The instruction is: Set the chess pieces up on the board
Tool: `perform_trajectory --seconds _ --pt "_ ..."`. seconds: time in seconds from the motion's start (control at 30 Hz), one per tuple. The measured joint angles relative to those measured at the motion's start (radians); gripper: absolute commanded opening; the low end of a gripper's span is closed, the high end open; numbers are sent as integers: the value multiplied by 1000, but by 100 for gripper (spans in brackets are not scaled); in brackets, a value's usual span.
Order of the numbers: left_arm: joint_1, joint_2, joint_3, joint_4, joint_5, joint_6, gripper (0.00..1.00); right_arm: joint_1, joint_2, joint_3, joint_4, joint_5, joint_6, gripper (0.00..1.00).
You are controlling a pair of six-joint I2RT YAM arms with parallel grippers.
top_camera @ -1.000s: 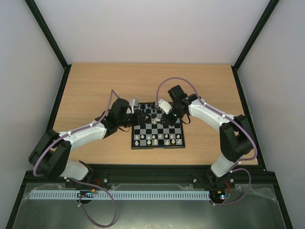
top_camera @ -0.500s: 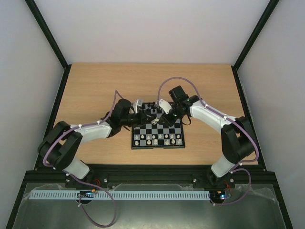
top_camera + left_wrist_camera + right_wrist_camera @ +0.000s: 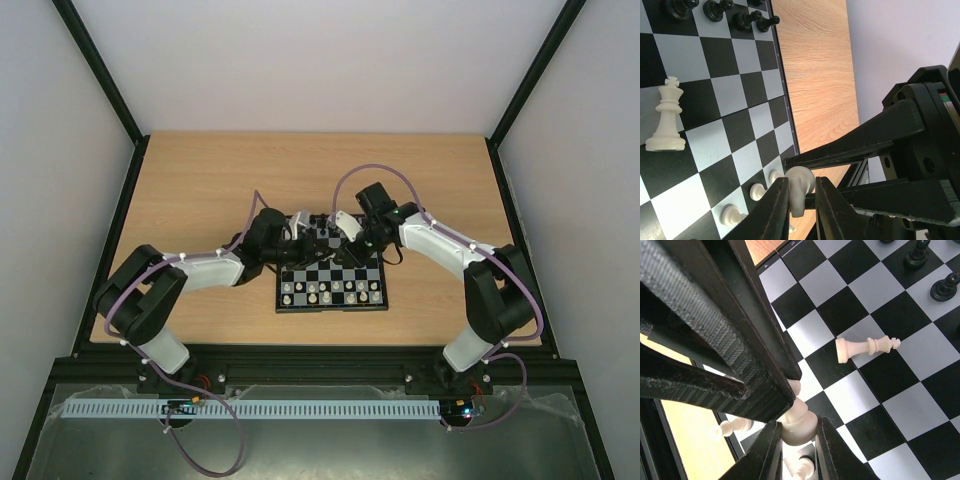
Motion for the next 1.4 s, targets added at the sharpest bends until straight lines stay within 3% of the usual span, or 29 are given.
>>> perform_trajectory --seconds 0.2,0.4,0.47,0.7,1.03,1.2,1.4 --pt "-3 5 1 0 -5 0 3 0 -8 -5 0 3 0 18" --pt "-9 4 34 -50 -14 45 2 -1 -22 -8 -1 1 5 43" --pt "-12 -7 62 -109 -34 89 2 -3 -42 -10 -2 -8 1 48" --pt "-48 -164 156 -443 -224 320 2 -45 -153 -10 -9 -59 23 49" --pt "-284 -224 262 -889 -579 554 3 -78 -266 -94 104 33 155 49" --pt "-342 -225 258 -996 -678 573 3 -80 -286 -166 163 108 172 49" --pt "-375 -220 224 -1011 -711 563 3 -80 -283 -183 193 152 172 49"
